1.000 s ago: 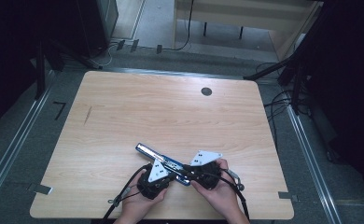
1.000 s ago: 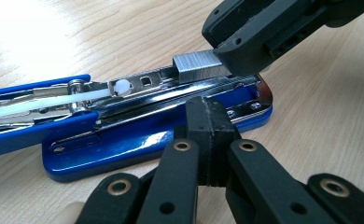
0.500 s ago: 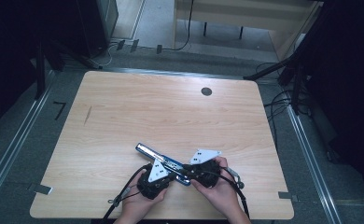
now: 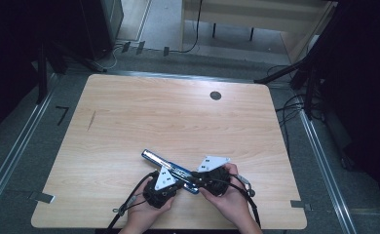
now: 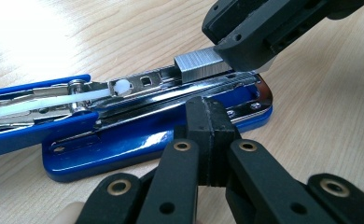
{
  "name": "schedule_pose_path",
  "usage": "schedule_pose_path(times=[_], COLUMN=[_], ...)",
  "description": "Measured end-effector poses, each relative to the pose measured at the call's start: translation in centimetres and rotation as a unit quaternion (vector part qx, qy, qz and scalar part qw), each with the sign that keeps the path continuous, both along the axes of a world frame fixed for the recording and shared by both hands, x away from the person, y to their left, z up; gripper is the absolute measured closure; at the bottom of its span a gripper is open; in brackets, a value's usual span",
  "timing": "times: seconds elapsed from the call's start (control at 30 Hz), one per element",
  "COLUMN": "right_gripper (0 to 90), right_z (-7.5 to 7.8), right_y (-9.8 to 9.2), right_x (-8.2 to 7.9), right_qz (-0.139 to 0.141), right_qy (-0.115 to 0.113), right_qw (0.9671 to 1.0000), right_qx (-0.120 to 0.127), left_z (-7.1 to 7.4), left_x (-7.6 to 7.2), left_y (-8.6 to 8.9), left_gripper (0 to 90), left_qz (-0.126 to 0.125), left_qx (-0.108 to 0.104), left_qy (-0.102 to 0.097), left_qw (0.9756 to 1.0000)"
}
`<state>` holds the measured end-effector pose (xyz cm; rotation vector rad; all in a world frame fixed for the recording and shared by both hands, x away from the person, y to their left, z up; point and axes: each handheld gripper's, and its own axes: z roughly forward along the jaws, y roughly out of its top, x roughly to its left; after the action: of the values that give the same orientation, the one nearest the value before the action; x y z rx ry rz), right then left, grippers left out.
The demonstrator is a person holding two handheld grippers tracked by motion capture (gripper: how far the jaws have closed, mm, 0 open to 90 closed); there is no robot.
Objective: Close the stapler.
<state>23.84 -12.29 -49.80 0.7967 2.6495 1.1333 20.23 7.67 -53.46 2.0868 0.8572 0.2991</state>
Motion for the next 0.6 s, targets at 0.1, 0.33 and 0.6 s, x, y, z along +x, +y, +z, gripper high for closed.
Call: schedule_pose_path(times=[0.1, 0.33, 0.6], right_gripper=[79.6, 79.7, 79.8], right_z=[0.06, 0.2, 0.2], right_y=[0.01, -0.02, 0.06], right_x=[-0.03, -0.08, -0.13], right_qz=[0.001, 0.004, 0.006], right_qy=[-0.001, -0.002, -0.004], right_qw=[1.0, 1.0, 0.9999], right_qx=[-0.002, -0.008, -0.015], left_z=[0.0, 0.0, 0.0], left_x=[0.0, 0.0, 0.0], left_y=[0.0, 0.0, 0.0], left_gripper=[90.0, 90.0, 90.0], left_qz=[0.0, 0.0, 0.0], left_qx=[0.0, 0.0, 0.0], left_qy=[0.0, 0.0, 0.0], left_qw=[1.0, 1.0, 1.0])
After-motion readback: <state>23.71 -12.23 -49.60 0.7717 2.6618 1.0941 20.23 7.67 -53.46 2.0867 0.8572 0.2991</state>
